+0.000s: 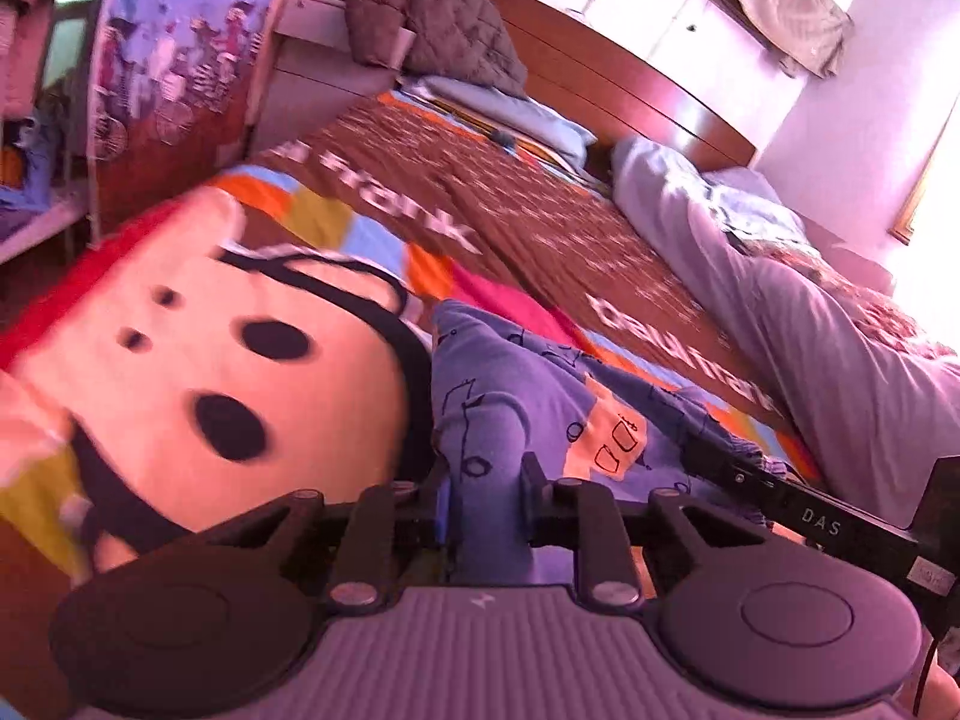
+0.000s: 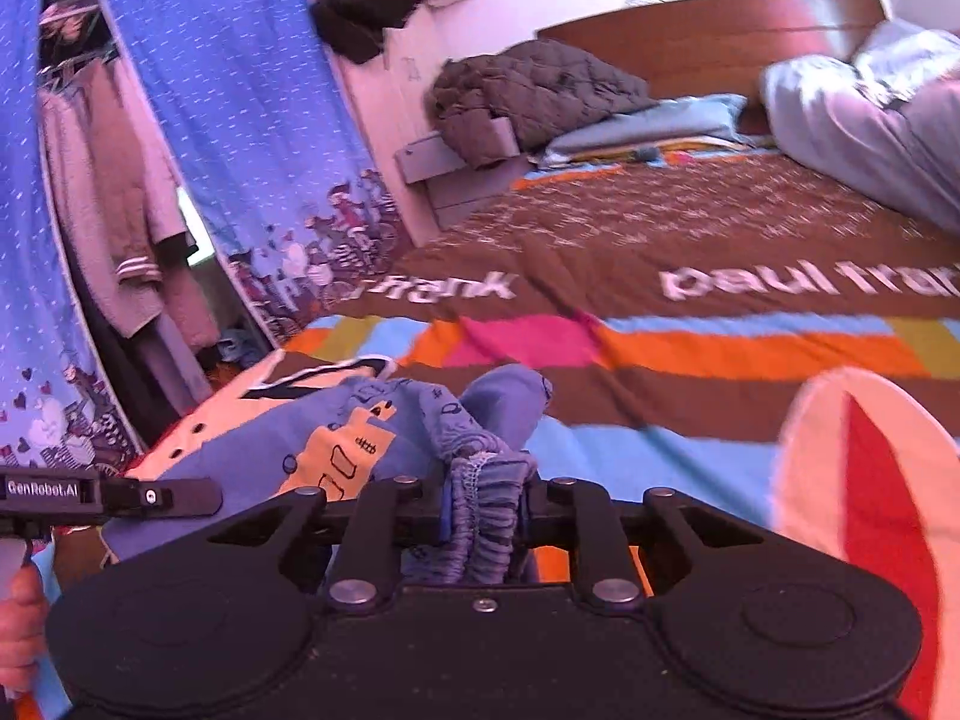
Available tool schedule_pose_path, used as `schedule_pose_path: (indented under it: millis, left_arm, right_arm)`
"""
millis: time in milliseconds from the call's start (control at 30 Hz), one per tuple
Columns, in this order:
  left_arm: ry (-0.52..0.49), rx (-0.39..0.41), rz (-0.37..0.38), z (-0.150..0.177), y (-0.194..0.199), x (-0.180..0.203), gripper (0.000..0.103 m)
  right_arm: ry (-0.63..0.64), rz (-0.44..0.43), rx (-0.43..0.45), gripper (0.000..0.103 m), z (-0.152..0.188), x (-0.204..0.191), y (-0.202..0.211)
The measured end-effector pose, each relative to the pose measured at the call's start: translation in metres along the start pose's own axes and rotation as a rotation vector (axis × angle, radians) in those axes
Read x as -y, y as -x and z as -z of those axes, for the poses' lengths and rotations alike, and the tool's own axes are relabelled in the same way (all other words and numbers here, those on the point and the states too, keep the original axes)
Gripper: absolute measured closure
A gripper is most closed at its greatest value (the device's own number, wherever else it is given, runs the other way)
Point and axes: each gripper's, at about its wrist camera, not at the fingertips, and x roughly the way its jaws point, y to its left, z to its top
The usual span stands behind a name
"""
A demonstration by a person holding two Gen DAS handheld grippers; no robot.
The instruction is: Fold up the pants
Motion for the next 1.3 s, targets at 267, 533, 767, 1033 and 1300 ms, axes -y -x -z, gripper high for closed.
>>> schedule_pose_path:
  millis: [267,533,767,1033,1300]
  left_arm:
    - [0.022,0.002,-0.119,-0.006,0.025,-0.066,0.080]
    - [0.051,-0.036,-0.123,-0.002,0.014,-0.079,0.074]
    - [0.041,0.050,-0.176,-0.003,0.043,-0.061,0.012]
    - [-0.117,0.145,-0.177,0.004,0.109,-0.006,0.000]
    - [-0.209,0.196,-0.237,0.029,0.158,0.018,0.000]
  right_arm:
    - [0.035,-0.090,-0.051,0.084,0.003,-0.062,-0.058]
    - [0.019,-0.056,-0.113,0.082,0.021,-0.064,-0.085]
    - [0.076,-0.024,-0.086,0.067,0.010,-0.077,-0.056]
    - [0.131,-0.010,0.034,0.021,-0.005,-0.111,0.038]
    - [0.096,0.042,0.133,0.001,0.003,-0.132,0.119]
